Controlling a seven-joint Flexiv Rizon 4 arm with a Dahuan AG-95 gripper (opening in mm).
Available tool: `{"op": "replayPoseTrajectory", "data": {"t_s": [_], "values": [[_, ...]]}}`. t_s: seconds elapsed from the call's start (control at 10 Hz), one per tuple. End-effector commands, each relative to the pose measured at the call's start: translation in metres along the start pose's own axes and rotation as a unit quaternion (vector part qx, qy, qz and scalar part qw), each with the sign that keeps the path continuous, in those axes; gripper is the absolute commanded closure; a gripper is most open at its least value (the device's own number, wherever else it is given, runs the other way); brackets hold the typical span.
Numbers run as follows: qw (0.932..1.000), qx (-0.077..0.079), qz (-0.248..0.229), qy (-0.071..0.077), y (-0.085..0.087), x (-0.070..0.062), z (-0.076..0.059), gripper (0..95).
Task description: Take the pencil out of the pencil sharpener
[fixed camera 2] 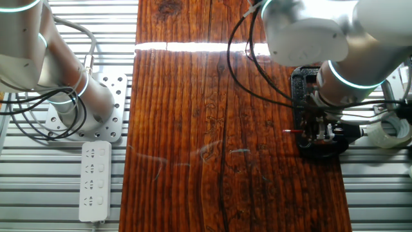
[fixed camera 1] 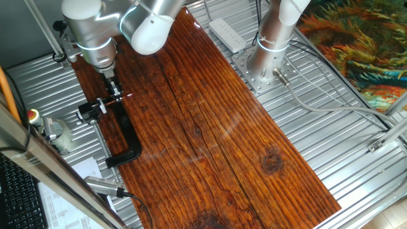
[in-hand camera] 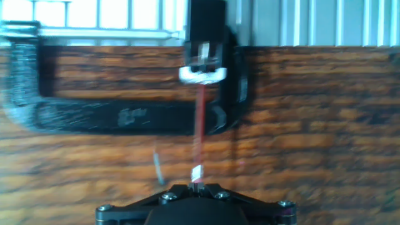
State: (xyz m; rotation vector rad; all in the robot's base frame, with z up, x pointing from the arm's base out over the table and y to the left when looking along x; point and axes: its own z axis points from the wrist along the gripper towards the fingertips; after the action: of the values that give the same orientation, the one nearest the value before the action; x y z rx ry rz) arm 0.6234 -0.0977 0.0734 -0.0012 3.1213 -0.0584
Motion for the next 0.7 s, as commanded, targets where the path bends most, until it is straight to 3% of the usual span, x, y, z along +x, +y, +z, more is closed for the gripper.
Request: {"op": "replayPoseTrajectory", "data": {"t_s": [0.1,0.7], "values": [[1.0,-0.002,-0.004,-0.003,-0.0002,0.001,0.0047,76.0],[0.9998,-0.008,-0.012,-0.011,-0.0018,-0.0013,0.0113,76.0]]}}
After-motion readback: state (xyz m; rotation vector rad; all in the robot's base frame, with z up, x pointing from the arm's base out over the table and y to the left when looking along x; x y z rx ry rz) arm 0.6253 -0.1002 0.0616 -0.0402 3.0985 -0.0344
